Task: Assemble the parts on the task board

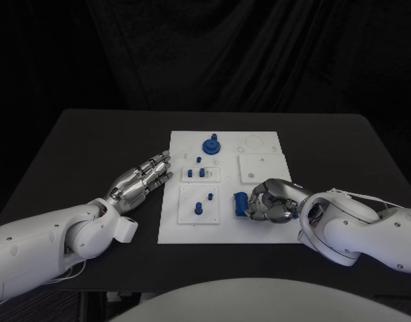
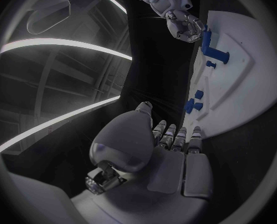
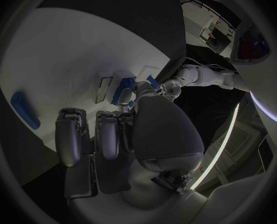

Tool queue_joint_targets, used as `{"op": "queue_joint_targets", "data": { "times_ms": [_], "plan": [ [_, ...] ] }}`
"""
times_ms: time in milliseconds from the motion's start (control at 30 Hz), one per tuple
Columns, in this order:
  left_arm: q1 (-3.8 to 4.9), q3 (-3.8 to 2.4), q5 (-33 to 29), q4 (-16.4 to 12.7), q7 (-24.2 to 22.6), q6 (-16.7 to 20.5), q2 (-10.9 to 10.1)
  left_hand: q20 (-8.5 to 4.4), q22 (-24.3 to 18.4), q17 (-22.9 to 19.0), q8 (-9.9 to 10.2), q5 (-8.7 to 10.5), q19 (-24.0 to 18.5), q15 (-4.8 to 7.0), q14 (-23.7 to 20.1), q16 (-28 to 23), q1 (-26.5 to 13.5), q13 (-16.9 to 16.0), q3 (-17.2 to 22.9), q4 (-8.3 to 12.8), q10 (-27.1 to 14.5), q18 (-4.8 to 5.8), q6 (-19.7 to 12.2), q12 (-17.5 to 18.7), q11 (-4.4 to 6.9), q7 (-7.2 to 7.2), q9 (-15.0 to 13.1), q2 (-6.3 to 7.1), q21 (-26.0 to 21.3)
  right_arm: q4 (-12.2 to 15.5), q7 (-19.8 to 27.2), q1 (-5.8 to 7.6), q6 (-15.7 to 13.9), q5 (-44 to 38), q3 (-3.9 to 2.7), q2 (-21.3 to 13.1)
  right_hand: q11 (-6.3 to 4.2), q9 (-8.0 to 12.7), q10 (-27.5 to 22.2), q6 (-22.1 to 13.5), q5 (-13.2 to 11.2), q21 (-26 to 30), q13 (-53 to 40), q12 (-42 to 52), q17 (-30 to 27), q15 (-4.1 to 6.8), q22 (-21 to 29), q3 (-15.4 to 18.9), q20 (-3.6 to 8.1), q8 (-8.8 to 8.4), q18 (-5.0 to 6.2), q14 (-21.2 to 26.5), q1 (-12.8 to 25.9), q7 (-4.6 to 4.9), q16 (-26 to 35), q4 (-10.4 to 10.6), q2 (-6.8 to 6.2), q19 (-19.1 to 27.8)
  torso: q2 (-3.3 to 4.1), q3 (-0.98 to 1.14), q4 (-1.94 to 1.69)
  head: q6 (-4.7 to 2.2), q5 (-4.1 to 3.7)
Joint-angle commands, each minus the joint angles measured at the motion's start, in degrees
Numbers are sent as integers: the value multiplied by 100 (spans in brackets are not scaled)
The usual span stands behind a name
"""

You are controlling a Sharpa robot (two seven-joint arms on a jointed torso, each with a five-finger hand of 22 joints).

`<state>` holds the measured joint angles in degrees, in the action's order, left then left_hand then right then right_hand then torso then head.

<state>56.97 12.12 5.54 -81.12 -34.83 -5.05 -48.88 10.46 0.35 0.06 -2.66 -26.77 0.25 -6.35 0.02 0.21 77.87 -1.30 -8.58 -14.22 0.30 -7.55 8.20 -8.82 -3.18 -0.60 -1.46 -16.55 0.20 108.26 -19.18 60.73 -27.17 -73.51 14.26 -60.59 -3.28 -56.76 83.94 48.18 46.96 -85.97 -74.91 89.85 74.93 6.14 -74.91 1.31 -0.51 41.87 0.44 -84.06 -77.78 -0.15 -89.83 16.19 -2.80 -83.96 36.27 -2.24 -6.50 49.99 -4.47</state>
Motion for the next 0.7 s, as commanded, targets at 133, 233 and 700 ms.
{"op": "queue_joint_targets", "data": {
  "times_ms": [133, 233, 700],
  "plan": [
    [-9, -5, -20, 6, -37, -84, 22, 24, 4, -6, -27, -32, 3, -24, -2, -21, 45, -7, 34, 2, 25, -63, 6, -17, -2, 27, -9, -5, 2, -18, -41, -13, 246, -40, -4, 12, 7, 3, 606, -2, -946, 39, -1509, 15, 1507, 5, -1339, -36, 18, -29, 84, -594, -82, 51, -17, -7, -37, -326, -1, 0, -1, 1, -1],
    [-10, -5, -20, 11, -34, -92, 26, 25, 5, -6, -28, -31, 4, -24, -2, -21, 45, -7, 35, 2, 25, -63, 7, -17, -2, 28, -10, -5, 3, -22, -55, -13, 319, -40, -4, 17, 26, -21, 606, 25, -1820, 44, -1509, 15, 1507, -12, -1338, 64, 1, 1, 85, -594, -76, 71, -17, -9, -26, -323, -3, 1, -1, 1, 1],
    [-17, -5, -20, 14, -35, -97, 16, 25, 6, -6, -29, -27, 4, -25, -2, -21, 43, -7, 36, 0, 25, -62, 10, -20, -1, 33, -10, -6, 3, 133, -9, -5, -22, -154, -7, -187, 104, 176, 606, 31, -3970, 51, -1509, 15, 1507, -76, -1337, 99, -58, -190, 86, -594, 648, 160, -17, 61, -270, -328, -10, -1, 4, 1, 10]
  ]
}}
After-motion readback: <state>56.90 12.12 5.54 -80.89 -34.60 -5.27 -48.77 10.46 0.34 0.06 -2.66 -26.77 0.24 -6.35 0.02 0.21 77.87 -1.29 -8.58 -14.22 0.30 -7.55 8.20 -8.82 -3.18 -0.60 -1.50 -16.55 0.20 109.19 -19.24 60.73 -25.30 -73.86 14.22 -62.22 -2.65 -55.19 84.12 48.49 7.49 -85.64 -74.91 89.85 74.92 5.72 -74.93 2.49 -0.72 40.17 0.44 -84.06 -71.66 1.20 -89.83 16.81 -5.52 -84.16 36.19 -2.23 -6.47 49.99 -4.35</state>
